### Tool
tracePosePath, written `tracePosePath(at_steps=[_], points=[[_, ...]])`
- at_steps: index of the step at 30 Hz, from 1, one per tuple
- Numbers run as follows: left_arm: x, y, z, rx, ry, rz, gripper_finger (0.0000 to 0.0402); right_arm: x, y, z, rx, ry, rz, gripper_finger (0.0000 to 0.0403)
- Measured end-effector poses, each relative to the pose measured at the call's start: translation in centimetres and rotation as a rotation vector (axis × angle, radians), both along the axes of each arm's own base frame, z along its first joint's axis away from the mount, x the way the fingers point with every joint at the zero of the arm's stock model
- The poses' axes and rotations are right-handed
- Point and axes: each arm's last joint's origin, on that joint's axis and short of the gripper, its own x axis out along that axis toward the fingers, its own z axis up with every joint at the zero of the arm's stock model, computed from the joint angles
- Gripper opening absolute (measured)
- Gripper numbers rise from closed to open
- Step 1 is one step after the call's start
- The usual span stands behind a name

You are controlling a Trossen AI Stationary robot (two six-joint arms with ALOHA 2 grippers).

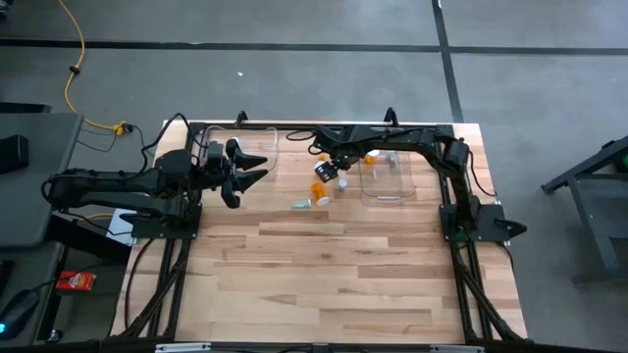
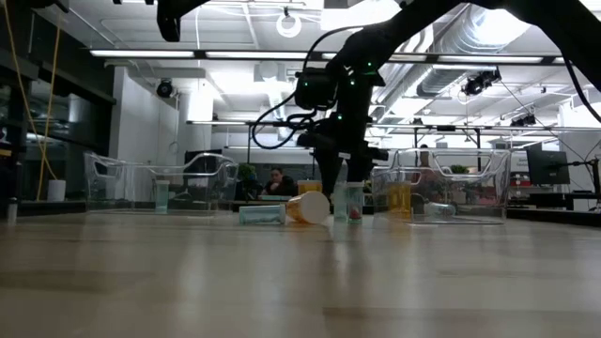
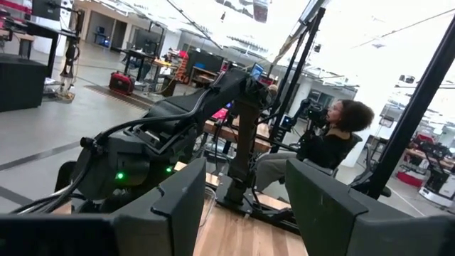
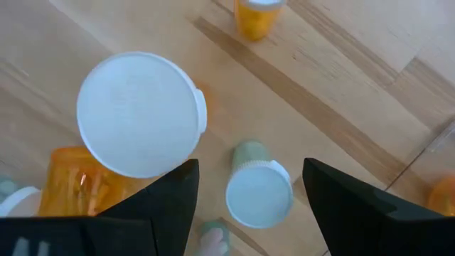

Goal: Pick and place medicine bottles into bin by pill shape (circle, oval)
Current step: Put the blue tablet bottle into the left transparent bin

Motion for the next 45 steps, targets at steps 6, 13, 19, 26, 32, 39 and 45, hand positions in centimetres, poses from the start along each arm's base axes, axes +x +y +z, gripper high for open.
tracePosePath(at_steps=[6,13,19,26,32,39,45], points=[[0.0,0.0,0.0,0.000,0.000,0.000,0.0184,0.0,0.0,0.0,-0.010,0.006,-0.009,0.0235],[0.0,0.0,0.0,0.001,0.000,0.000,0.0184,0.0,0.0,0.0,-0.014,0.007,-0.011,0.0165],[0.0,0.0,0.0,0.001,0.000,0.000,0.0184,-0.1,0.0,0.1,-0.002,0.002,0.007,0.0107],[0.0,0.0,0.0,0.001,0.005,0.000,0.0184,-1.2,0.9,4.0,-0.039,-0.044,0.086,0.0082],[0.1,0.0,-0.4,-0.009,0.042,-0.010,0.0184,-2.2,4.2,9.6,-0.115,-0.188,0.222,0.0096],[1.8,0.2,-1.7,-0.049,0.184,-0.069,0.0184,-2.3,9.3,13.7,-0.078,-0.412,0.457,0.0094],[5.7,0.6,-2.1,0.002,0.411,-0.122,0.0184,-1.4,12.6,13.9,-0.054,-0.471,0.577,0.0093]])
